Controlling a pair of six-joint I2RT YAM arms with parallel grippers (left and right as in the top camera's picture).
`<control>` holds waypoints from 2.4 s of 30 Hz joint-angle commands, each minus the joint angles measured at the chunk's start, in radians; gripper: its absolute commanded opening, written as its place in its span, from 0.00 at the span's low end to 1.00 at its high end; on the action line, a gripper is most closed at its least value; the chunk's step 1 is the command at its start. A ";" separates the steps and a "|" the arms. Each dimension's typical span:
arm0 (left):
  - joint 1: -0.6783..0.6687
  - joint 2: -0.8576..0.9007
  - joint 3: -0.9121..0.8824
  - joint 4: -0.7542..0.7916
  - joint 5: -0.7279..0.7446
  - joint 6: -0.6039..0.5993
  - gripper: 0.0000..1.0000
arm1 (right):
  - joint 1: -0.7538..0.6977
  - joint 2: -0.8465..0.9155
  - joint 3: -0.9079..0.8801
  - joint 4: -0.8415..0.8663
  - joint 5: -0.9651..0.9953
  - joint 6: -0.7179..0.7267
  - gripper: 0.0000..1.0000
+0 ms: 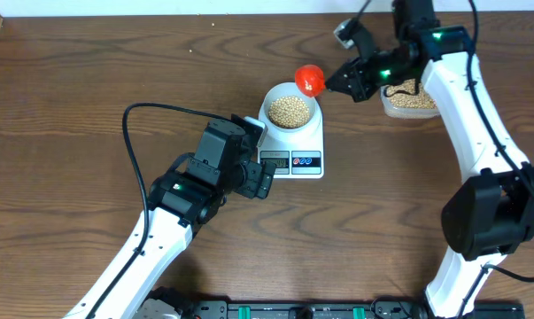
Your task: Scoop item into bowl and weigh 50g on scale
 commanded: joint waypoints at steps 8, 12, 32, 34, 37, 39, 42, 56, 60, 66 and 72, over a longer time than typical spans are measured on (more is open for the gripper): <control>0.004 -0.006 0.001 0.000 0.005 0.010 0.88 | 0.138 0.005 0.039 0.034 0.354 0.061 0.01; 0.004 -0.006 0.001 0.000 0.005 0.010 0.88 | 0.183 0.005 0.039 0.047 0.455 0.061 0.01; 0.004 -0.006 0.001 0.000 0.005 0.010 0.88 | 0.317 0.005 0.039 0.069 0.718 0.060 0.01; 0.004 -0.006 0.001 0.000 0.005 0.010 0.88 | 0.317 0.005 0.039 0.069 0.718 0.060 0.01; 0.004 -0.006 0.001 0.000 0.005 0.010 0.88 | 0.317 0.005 0.039 0.069 0.718 0.060 0.01; 0.004 -0.006 0.001 0.000 0.005 0.010 0.88 | 0.317 0.005 0.039 0.069 0.718 0.060 0.01; 0.004 -0.006 0.001 0.000 0.005 0.010 0.88 | 0.317 0.005 0.039 0.069 0.717 0.060 0.01; 0.004 -0.006 0.001 0.000 0.005 0.010 0.88 | 0.269 0.005 0.039 0.098 0.575 0.077 0.01; 0.004 -0.006 0.001 0.000 0.005 0.010 0.88 | 0.225 0.004 0.045 0.098 0.477 0.092 0.01; 0.004 -0.006 0.001 0.000 0.005 0.010 0.88 | 0.118 -0.013 0.050 0.098 0.314 0.129 0.01; 0.004 -0.006 0.001 0.000 0.005 0.010 0.88 | -0.019 -0.027 0.050 0.075 0.306 0.189 0.01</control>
